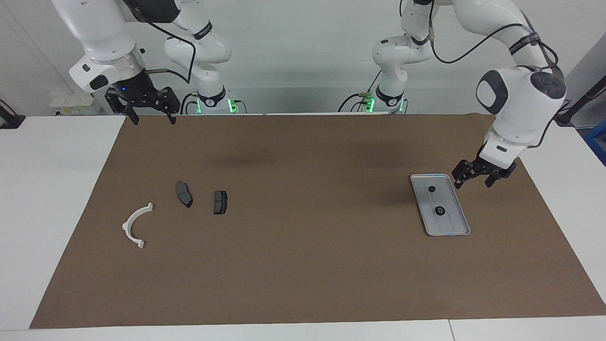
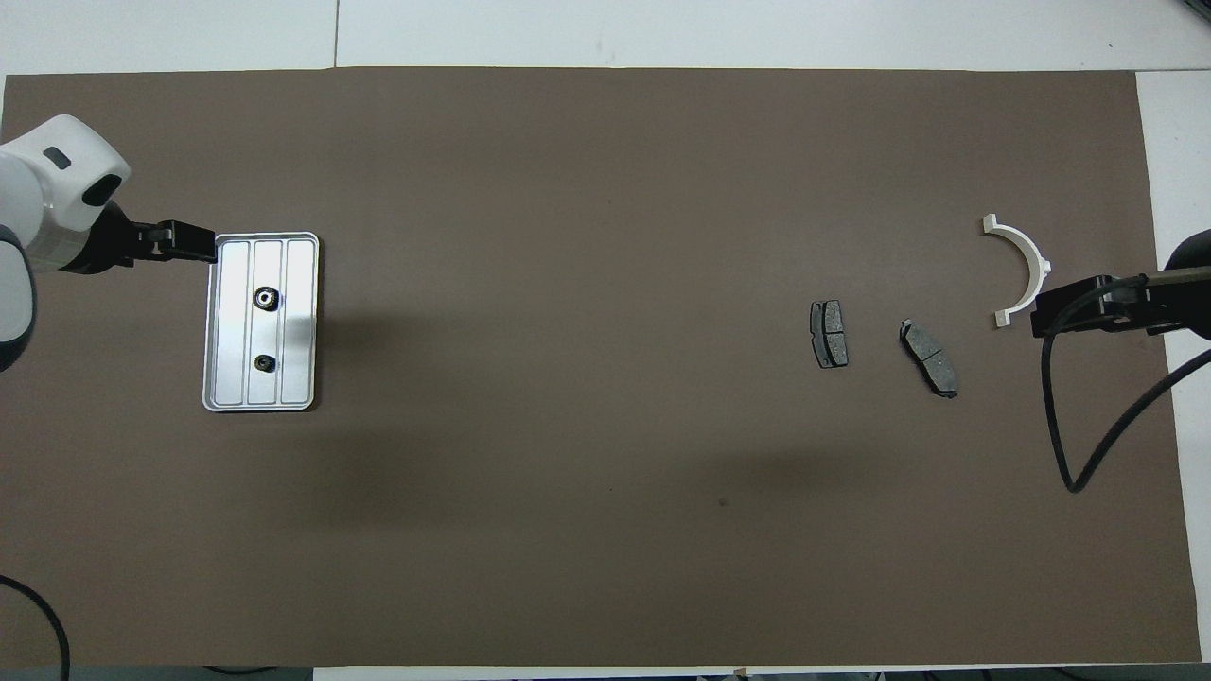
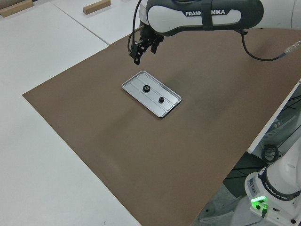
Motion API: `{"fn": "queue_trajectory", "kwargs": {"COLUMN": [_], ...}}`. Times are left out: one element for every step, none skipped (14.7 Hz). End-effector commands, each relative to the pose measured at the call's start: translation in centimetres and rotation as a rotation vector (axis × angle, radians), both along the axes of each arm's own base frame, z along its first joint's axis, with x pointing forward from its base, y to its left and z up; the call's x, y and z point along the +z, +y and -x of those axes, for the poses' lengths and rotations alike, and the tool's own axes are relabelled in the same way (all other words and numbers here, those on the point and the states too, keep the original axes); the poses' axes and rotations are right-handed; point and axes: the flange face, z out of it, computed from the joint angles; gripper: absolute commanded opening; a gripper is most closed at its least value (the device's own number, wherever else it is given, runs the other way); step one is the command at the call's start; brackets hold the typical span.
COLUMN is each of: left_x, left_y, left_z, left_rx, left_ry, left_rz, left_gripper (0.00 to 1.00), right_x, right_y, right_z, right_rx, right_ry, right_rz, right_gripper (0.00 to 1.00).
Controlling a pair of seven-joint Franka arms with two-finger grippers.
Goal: Place bearing gear from tray to pile
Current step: 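Reach the left gripper into the tray and grasp the black bearing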
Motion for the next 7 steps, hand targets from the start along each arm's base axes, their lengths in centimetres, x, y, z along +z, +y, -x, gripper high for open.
{"fn": "queue_trajectory", "kwargs": {"left_x": [-4.6, -6.2, -7.8, -8.7, -9.8, -10.3, -10.7], "left_y": [-0.1, 0.1, 0.1, 0.2, 0.0, 0.1, 0.0], "left_z": [-1.9, -2.2, -2.4, -2.2, -1.6, -1.1, -0.7], "left_rx": [0.006, 0.01, 0.017, 0.048, 0.073, 0.08, 0.083], "left_ry": [-0.008, 0.001, 0.004, 0.005, 0.022, 0.034, 0.045], "left_rz": [-0.017, -0.014, -0.011, -0.007, -0.006, -0.006, -0.006], "left_gripper": [0.91, 0.85, 0.76, 0.7, 0.67, 0.66, 0.66], "right_x": [-0.1, -0.1, -0.1, -0.1, -0.1, -0.1, -0.2], "right_y": [0.0, 0.0, 0.0, 0.0, 0.0, 0.0, 0.0], "right_z": [0.0, 0.0, 0.0, 0.0, 0.0, 0.0, 0.0], "right_rx": [-0.002, -0.002, -0.002, -0.002, -0.002, -0.002, -0.002], "right_ry": [-0.012, -0.012, -0.012, -0.012, -0.012, -0.012, -0.011], "right_rz": [0.015, 0.015, 0.015, 0.015, 0.015, 0.015, 0.015], "right_gripper": [1.0, 1.0, 1.0, 1.0, 1.0, 1.0, 1.0]}}
